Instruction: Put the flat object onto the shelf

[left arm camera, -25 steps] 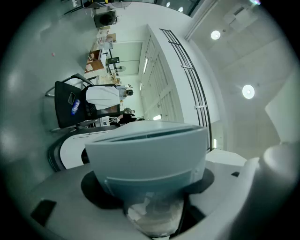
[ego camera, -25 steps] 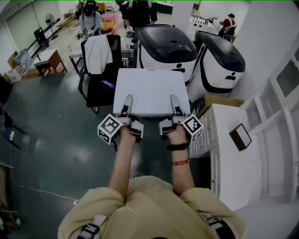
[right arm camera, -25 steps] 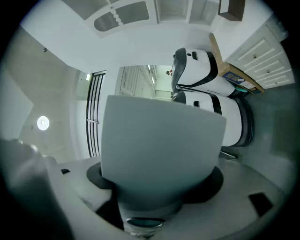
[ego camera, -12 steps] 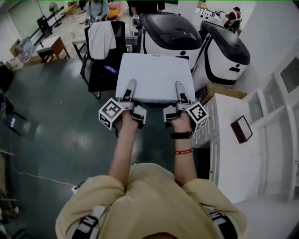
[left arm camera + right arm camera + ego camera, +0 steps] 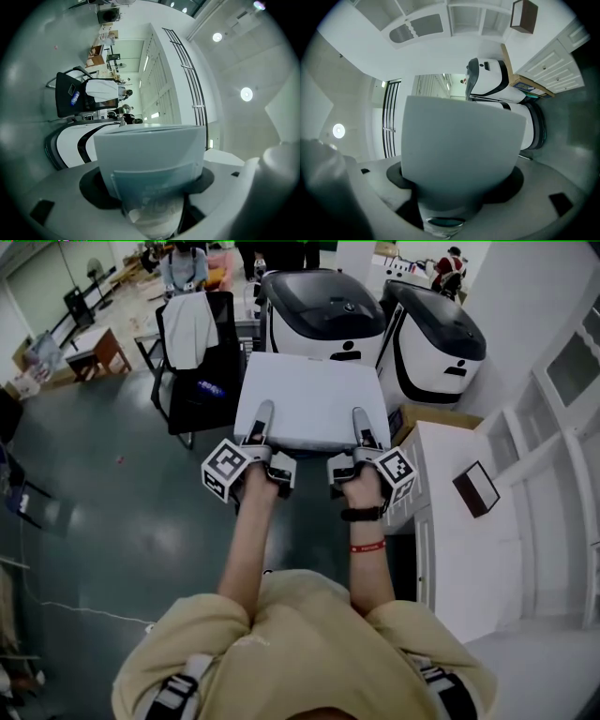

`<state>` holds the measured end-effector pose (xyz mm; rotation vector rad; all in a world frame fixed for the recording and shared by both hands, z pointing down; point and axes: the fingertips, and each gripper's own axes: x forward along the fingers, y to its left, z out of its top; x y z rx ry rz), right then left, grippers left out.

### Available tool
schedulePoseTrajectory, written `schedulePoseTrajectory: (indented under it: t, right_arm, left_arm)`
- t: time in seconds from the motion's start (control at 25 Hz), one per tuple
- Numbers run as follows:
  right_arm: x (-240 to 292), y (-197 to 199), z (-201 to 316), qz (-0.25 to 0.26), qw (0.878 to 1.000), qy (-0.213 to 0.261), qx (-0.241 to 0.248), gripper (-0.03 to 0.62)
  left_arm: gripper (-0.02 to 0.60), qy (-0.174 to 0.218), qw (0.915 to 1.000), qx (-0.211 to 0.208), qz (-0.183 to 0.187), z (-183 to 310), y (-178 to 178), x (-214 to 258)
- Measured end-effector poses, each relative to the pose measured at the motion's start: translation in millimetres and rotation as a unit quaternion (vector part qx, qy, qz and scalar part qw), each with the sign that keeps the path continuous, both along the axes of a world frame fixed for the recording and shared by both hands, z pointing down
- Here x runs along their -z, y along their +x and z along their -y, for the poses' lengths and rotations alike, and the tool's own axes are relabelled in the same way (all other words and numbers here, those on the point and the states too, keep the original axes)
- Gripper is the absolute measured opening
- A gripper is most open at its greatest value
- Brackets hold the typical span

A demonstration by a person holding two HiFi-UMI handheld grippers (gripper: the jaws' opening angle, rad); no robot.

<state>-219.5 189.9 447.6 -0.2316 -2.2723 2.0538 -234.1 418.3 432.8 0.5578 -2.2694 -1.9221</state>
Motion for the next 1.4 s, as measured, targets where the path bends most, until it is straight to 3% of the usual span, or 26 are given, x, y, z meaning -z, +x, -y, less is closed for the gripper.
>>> schedulePoseTrajectory:
  t: [0.56, 0.88, 1.12, 1.4]
  right_arm:
    - [-1, 55, 117, 0.029, 0.996, -0.024, -0.076, 0.368]
    - [-8, 90, 187, 0.017, 0.99, -0.02, -0.14, 0.368]
    - [-16, 114, 240, 0.007, 0.978, -0.017, -0.209, 0.368]
    - [-21, 139, 313, -0.002, 0.954, -0.015, -0.299, 0.368]
  left_arm:
    - [0.347, -0.027, 0.996, -0.08, 0.028, 123, 24, 13]
    - [0.347, -0.019, 0.988, -0.152, 0.02, 202, 30, 2]
    - [0.347, -0.025, 0.9762, -0.215, 0.008, 264, 26, -10]
    - [0.348, -0.013, 0.9541, -0.299, 0.002, 357, 16, -17]
